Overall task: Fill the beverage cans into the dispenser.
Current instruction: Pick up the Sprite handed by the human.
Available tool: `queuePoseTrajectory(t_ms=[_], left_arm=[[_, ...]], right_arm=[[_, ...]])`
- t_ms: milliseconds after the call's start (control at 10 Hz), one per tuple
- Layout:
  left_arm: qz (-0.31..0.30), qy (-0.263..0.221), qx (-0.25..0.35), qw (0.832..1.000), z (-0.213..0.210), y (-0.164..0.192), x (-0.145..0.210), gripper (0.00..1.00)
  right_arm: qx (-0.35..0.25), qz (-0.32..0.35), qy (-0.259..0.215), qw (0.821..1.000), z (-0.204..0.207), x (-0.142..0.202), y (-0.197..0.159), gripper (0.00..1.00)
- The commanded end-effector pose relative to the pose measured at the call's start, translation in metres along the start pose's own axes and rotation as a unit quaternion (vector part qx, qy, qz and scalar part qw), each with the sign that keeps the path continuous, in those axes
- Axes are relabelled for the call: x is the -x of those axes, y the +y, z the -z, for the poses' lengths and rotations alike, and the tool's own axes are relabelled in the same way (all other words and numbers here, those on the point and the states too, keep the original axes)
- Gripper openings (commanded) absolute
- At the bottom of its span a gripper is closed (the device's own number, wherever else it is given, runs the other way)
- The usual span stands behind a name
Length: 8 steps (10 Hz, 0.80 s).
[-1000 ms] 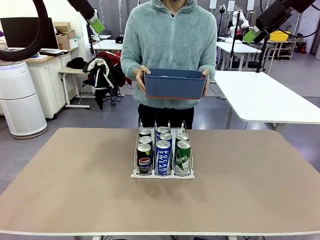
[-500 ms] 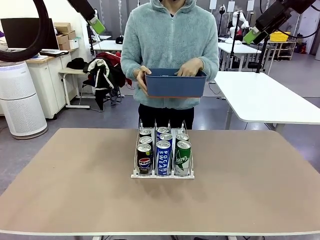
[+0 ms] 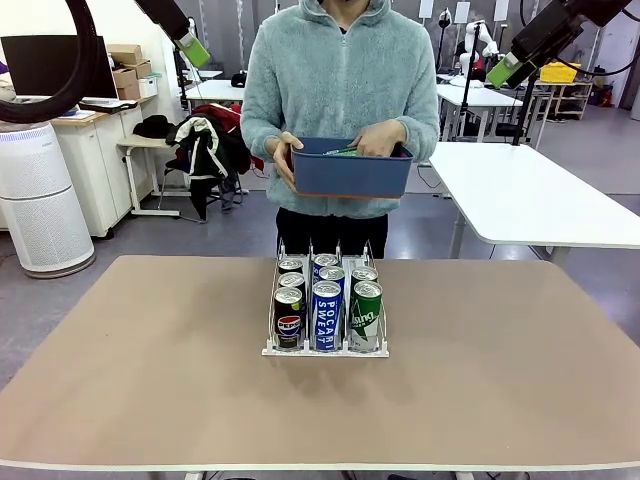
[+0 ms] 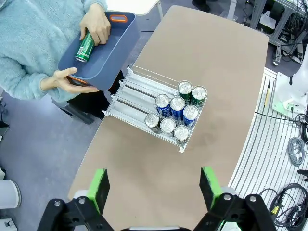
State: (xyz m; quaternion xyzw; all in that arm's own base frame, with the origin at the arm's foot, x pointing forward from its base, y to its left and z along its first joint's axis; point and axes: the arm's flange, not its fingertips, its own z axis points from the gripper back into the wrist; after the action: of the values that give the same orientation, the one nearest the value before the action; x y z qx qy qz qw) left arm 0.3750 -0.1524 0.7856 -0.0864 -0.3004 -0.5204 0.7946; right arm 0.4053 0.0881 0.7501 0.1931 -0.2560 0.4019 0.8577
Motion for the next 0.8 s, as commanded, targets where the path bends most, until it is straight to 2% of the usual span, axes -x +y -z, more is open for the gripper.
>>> queuePoseTrajectory(t_ms=[0,700], left_arm=[[0.005,-0.002,-0.002,1.000,0.0012,0.0011,0.0050,1.00],[0.005,-0.002,-0.002,1.000,0.0012,0.0011,0.0050,1.00]], right_arm=[[-0.003,0.000,0.001,1.000,0.0008,0.0012,0.0001,1.00],[-0.003,0.000,0.001,1.000,0.0008,0.0012,0.0001,1.00]])
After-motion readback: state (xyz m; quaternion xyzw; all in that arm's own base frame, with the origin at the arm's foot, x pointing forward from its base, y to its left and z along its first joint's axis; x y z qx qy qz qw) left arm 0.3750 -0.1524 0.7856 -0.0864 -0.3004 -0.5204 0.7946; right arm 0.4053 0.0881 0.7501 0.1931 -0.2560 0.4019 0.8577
